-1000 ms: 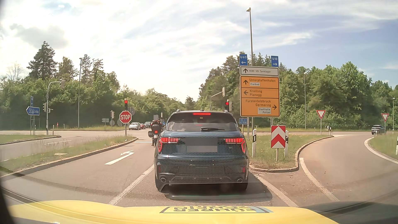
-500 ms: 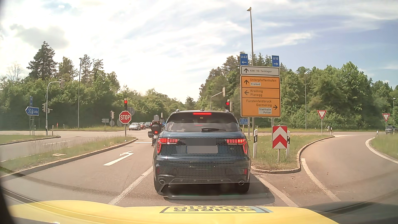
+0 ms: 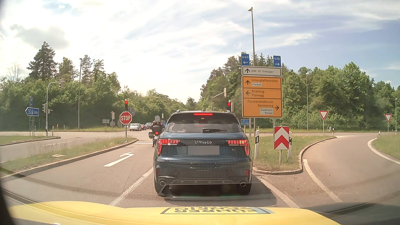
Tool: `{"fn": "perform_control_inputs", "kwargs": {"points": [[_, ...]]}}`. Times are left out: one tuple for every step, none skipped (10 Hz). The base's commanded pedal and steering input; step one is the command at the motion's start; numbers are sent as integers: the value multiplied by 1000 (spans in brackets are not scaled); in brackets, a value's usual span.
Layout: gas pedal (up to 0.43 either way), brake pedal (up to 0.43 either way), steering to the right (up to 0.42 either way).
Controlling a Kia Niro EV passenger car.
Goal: Follow the waypoints while adhering to traffic rules and regulations
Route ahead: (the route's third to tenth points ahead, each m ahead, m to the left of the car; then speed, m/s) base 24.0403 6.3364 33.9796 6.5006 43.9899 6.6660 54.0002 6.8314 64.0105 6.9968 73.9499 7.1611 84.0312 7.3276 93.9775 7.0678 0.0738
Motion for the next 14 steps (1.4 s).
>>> {"fn": "perform_control_inputs", "kwargs": {"points": [[0,183,-26],[0,183,-26],[0,183,-26],[0,183,-26],[0,183,-26],[0,183,-26],[0,189,-26],[0,189,-26],[0,201,-26],[0,207,-26],[0,207,-26],[0,207,-26],[0,207,-26],[0,207,-26]]}}
